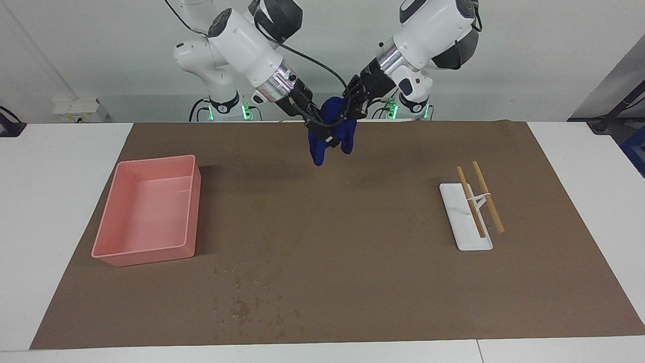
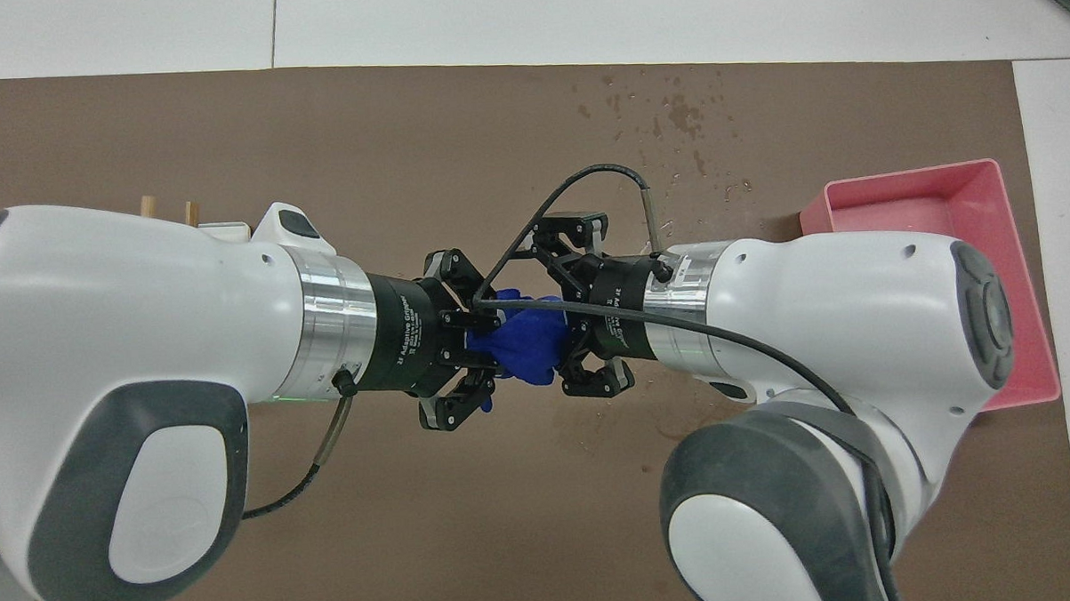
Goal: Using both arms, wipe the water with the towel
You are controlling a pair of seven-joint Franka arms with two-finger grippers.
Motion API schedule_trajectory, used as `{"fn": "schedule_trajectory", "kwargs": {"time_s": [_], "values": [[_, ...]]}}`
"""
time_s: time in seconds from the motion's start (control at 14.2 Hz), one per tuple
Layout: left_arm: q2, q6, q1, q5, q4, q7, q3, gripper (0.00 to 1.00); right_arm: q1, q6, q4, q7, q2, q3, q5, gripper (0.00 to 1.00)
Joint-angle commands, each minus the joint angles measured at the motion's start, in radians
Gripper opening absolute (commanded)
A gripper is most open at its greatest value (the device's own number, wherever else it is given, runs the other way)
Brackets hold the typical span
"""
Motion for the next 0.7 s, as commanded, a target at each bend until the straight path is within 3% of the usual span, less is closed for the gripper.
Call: {"fn": "schedule_trajectory", "kwargs": {"time_s": [0.0,0.07,0.21,0.56,0.63], "values": [[-0.040,0.092,-0.051,-0.038,-0.058,-0.014,0.012,0.00,0.006,0.010,-0.005,-0.007,0.003,-0.002,0.018,0.55],[-0.046,0.115,-0.060,-0.038,-0.073,-0.014,0.012,0.00,0.004,0.009,-0.004,-0.013,0.004,-0.002,0.018,0.32],[-0.051,0.117,-0.066,-0.038,-0.078,-0.014,0.014,0.00,0.004,0.001,-0.002,-0.019,0.004,-0.002,0.018,0.02],[-0.048,0.124,-0.066,-0.037,-0.073,-0.005,0.014,0.00,-0.002,-0.036,0.000,-0.064,0.003,-0.002,0.018,0.00],[-0.046,0.125,-0.065,-0.035,-0.072,-0.001,0.015,0.08,-0.003,-0.036,0.001,-0.064,0.003,-0.002,0.018,0.00]]}}
